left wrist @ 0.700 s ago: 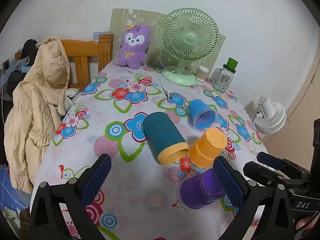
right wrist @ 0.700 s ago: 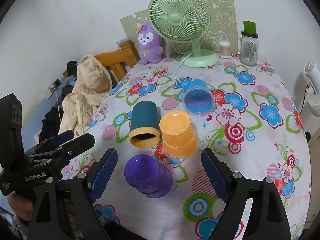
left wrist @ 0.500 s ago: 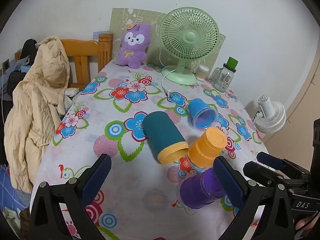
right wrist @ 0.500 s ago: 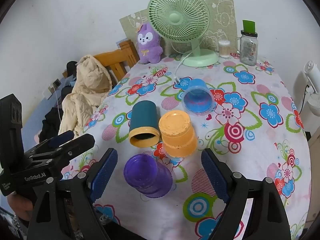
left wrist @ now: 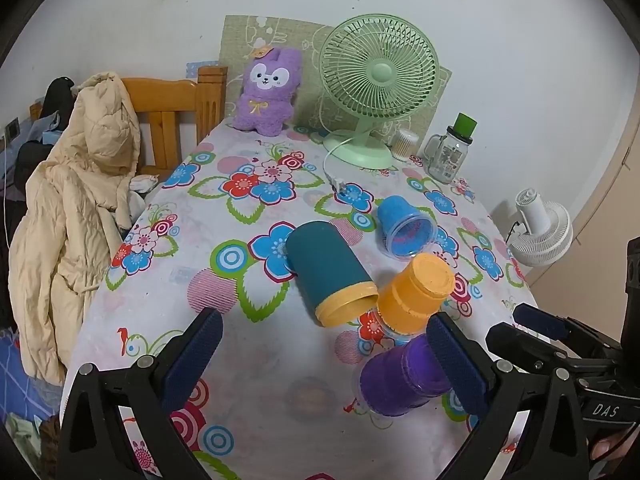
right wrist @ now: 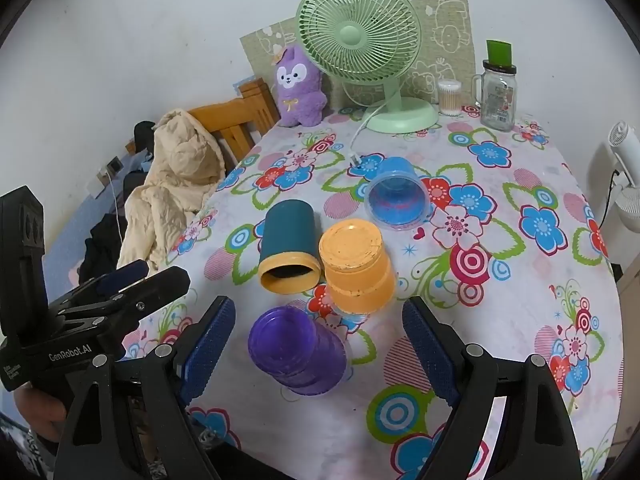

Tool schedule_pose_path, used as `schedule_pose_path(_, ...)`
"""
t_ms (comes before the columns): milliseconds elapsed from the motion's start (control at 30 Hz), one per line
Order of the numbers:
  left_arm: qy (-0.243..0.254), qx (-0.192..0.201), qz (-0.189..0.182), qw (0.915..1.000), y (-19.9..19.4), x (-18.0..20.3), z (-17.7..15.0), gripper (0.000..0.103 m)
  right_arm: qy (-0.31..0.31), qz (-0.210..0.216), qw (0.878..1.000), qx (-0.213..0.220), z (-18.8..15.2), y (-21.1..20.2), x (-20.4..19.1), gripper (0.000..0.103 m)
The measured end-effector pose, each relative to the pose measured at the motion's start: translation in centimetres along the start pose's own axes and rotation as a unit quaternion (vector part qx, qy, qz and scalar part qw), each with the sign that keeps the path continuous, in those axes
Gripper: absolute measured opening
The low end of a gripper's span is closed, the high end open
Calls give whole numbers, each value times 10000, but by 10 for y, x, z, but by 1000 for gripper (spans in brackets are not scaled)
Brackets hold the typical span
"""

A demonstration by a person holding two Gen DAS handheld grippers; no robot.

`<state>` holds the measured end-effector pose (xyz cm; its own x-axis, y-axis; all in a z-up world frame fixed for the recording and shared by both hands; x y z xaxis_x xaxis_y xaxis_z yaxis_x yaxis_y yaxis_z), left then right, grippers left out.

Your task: Flip cup upside down

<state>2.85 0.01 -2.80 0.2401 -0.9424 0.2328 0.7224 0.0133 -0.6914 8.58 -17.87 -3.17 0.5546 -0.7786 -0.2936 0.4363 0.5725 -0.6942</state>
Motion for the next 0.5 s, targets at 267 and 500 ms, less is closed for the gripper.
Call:
schedule_pose_path(267, -1, -9, -8, 10000, 0, 2, -3, 103, 2, -9, 10000, -9, 0, 0, -1, 88)
schedule_pose_path(500, -1, -12, -6, 10000, 0, 2, -4, 103, 3, -13, 10000, -15, 0, 1, -2, 88)
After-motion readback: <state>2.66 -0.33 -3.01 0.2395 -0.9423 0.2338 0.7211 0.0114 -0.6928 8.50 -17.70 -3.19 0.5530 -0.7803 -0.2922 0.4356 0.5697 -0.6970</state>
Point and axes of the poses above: each gripper's, at about its wrist camera, not at the fingertips, and y roughly the way its jaws point, x to its right, z to its top, the point moved 4 cm from there along y, roughly the way its jaws point, and after that the axes turned 1 degree about x, right-handed, at the moved point
